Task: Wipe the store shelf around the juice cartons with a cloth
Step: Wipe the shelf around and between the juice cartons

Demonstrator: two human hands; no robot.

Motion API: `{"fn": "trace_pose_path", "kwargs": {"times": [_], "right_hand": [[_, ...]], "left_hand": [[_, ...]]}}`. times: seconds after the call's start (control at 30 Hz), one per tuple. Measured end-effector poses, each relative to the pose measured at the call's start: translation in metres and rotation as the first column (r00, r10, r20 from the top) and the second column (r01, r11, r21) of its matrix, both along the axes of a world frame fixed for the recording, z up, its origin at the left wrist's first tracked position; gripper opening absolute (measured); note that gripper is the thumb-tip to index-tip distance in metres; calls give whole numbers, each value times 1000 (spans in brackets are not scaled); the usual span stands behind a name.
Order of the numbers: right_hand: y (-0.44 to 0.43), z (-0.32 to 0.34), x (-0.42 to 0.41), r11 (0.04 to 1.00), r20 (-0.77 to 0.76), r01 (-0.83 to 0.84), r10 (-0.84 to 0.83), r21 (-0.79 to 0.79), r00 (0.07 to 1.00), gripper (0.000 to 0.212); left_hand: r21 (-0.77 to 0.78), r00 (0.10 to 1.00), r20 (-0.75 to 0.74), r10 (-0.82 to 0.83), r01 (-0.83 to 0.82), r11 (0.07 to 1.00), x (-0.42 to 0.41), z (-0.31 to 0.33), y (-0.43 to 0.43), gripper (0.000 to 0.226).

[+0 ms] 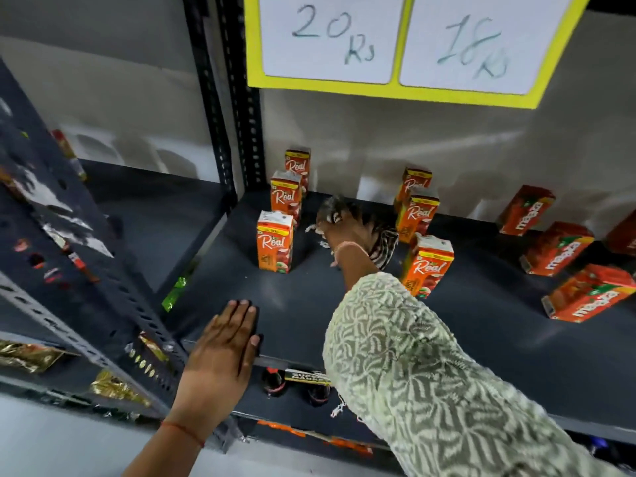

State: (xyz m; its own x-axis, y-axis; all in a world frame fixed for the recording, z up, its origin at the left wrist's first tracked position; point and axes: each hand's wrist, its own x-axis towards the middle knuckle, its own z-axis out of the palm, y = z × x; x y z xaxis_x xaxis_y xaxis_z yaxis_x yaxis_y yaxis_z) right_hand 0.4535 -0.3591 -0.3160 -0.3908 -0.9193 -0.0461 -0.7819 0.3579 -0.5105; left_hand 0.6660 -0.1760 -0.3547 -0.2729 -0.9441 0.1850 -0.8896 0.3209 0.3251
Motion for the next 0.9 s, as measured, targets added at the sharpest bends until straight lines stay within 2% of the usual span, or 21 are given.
{"fn": "trace_pose_path", "kwargs": {"times": [0.13,0.27,0.33,0.5,0.63,0.9], "right_hand": [[-2,1,4,991,-47,-96,100,98,994,74],[50,7,13,973,42,-225,223,58,974,56],[79,6,15,969,72,-247,246,13,967,48],[140,7,24,947,114,-320,314,36,943,48],[176,6,43,926,131,-379,374,11,918,46],[187,8,86,864,131,-503,502,-29,855,46]], "left_hand": [[-28,1000,-15,-6,6,1000,1,0,-1,73],[-57,1000,-24,-4,3,998,1,1,0,73],[-60,1000,-29,8,-10,998,0,1,0,67],[-60,1000,-13,27,-27,998,0,1,4,66],[-45,1000,11,29,-28,999,7,0,13,57],[-81,994,-73,84,-90,993,23,7,32,47]]}}
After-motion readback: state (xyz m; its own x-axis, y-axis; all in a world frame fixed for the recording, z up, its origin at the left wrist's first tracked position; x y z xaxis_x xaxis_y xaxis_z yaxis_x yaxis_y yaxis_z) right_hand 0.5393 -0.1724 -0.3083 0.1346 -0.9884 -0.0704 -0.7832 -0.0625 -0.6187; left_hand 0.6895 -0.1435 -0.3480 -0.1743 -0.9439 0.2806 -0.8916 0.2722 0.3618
